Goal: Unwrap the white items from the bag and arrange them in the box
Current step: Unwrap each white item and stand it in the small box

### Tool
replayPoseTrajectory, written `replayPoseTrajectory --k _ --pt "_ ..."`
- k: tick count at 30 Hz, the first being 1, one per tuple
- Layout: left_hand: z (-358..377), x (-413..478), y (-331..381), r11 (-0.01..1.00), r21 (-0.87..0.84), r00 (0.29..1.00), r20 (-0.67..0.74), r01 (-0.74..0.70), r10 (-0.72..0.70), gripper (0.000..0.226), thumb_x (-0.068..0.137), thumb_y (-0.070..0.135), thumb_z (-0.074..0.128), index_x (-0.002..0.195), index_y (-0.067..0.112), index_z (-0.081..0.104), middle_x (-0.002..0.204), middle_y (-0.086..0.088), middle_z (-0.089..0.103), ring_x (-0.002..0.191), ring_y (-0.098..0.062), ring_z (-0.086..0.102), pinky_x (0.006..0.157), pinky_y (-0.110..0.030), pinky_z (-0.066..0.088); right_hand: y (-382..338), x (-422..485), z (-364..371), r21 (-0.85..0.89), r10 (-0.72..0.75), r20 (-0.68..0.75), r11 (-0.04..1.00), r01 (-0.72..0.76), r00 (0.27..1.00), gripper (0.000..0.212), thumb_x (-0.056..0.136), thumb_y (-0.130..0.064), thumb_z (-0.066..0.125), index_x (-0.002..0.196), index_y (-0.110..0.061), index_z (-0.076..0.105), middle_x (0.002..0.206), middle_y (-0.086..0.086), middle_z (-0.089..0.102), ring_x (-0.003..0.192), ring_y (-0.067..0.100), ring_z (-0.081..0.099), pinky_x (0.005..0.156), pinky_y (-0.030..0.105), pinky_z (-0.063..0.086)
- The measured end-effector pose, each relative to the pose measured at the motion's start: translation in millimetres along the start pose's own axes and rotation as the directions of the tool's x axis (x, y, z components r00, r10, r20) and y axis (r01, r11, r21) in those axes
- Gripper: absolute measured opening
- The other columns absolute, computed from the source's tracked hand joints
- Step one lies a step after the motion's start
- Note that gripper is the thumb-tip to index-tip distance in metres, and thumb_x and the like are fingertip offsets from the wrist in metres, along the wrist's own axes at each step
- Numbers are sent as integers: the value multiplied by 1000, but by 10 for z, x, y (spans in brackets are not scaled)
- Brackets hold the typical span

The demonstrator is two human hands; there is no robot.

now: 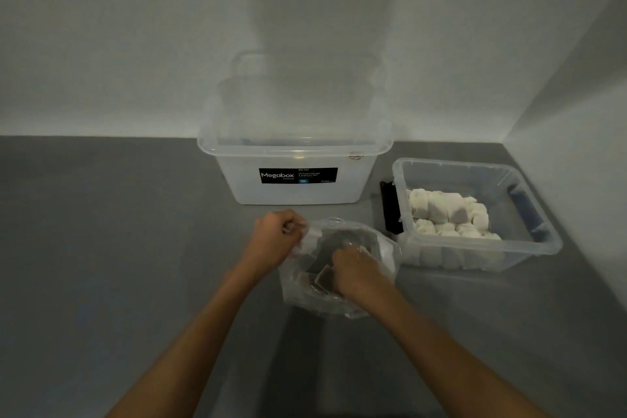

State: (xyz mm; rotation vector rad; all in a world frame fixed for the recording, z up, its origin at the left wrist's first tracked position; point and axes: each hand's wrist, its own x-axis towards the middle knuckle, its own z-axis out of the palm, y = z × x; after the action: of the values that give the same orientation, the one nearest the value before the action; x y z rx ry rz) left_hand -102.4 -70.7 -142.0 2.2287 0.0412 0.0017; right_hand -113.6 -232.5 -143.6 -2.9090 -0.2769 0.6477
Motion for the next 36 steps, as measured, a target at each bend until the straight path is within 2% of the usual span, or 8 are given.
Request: replayPoseTrajectory --k 5,9,13,17,20,23,28,36 --pt "6 4 -1 1000 1 1000 -4 -13 13 6 88 15 65 88 13 71 69 0 68 64 -8 64 65 -15 50 -5 -35 -28 -15 -58 -12 998 58 998 27 95 -27 56 107 -6 65 113 11 63 106 26 58 91 32 45" --pt "18 27 -16 1000 4 1000 -1 -24 24 7 87 16 65 89 13 71 73 -2 69 67 -13 66 67 -23 53 26 -140 -244 115 -141 -58 982 147 988 8 91 -20 58 90 -13 60 94 5 58 99 22 60 83 28 44" --pt "38 40 -23 1000 2 1000 4 -29 29 6 88 13 65 87 13 71 74 -5 70 60 -10 65 59 -20 52 219 -387 -755 260 -182 -174 939 224 968 7 91 -18 58 95 -17 63 97 4 65 89 19 63 83 31 53" --pt "31 38 -47 1000 -13 1000 -9 -3 3 6 88 13 65 87 14 71 70 -1 70 59 -4 65 53 -6 46 705 -585 -1499 406 -64 -389 884 233 919 7 87 -19 66 88 -26 68 80 -6 67 63 8 66 57 23 52" --pt "24 26 -58 1000 1 1000 -5 -12 12 7 88 15 65 89 15 71 73 3 69 64 -7 67 62 -14 51 1288 -397 -1854 318 57 -506 940 125 861 17 90 -8 61 92 -22 71 83 -2 66 68 12 60 61 24 50" --pt "29 16 -46 1000 13 1000 -6 -6 6 7 88 16 65 90 15 72 76 1 70 70 -12 68 67 -26 55 1791 7 -1827 118 114 -402 990 -72 908 21 88 -1 55 100 -10 70 101 13 68 83 24 60 77 36 52" --pt "19 16 -48 1000 27 1000 -9 0 0 9 88 16 64 92 14 73 81 2 71 75 -12 67 70 -28 55 2077 342 -1579 -49 190 -136 979 -198 972 20 87 -1 58 103 -6 68 103 12 66 79 21 56 55 22 42" --pt "0 17 -55 999 54 1000 -6 6 -6 10 89 15 63 91 13 73 81 5 71 75 -10 66 70 -30 56 2279 545 -1439 -138 203 -121 966 -218 972 16 87 -7 62 98 -12 73 97 7 68 72 17 55 59 22 45"
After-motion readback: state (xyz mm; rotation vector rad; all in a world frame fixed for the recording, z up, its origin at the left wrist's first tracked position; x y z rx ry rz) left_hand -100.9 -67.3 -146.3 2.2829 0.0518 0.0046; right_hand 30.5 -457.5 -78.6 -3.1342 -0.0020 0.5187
